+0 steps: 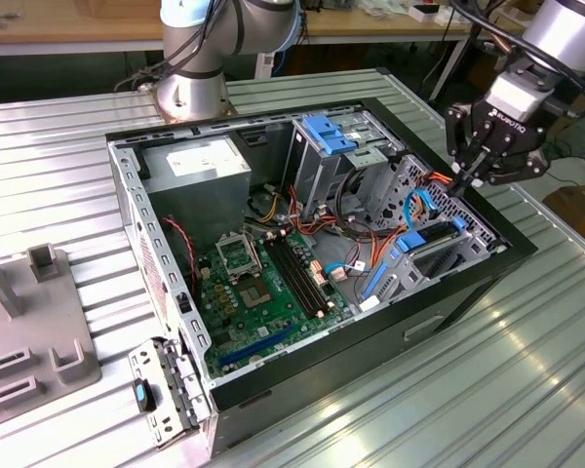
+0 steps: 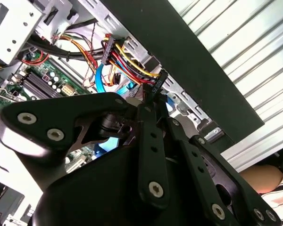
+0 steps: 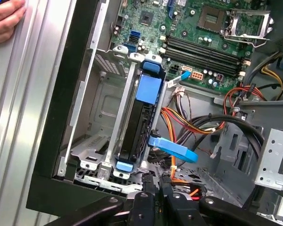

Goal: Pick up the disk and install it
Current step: 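Insert the first disk wire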

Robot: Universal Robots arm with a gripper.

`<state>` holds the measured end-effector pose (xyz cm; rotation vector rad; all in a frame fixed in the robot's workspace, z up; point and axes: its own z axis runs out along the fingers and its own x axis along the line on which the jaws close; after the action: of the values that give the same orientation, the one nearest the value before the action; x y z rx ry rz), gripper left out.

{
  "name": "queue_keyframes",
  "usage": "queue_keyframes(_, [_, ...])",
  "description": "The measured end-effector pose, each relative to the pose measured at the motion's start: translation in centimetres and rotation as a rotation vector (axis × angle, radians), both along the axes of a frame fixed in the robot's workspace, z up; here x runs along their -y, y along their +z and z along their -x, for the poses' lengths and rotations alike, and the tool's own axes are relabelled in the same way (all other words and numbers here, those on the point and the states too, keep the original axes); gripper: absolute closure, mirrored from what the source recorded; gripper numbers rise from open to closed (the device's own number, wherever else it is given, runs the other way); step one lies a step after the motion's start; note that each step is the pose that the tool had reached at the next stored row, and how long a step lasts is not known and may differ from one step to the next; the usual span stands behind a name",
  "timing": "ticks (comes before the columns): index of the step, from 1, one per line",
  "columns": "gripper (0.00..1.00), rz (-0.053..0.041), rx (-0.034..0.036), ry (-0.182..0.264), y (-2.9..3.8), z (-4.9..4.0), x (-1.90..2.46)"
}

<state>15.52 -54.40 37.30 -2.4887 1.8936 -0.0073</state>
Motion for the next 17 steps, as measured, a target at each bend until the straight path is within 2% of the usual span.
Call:
queue_keyframes(4, [0.83,-0.0030,0.0107,0.000,-0.03,1.19,0.87])
queue_keyframes(6, [0.83,-0.0038,0.0141,0.000,-0.07,1.72,1.30])
queue_keyframes(9, [0.83,-0.0040,0.0152,0.000,-0.18,2.29,1.72])
queue_keyframes(13, [0.83,-0.0039,0.0151,-0.006,-0.81,2.82,1.93])
queue_keyframes(17, [0.83,-0.0038,0.0152,-0.015,-1.14,3.66,2.02])
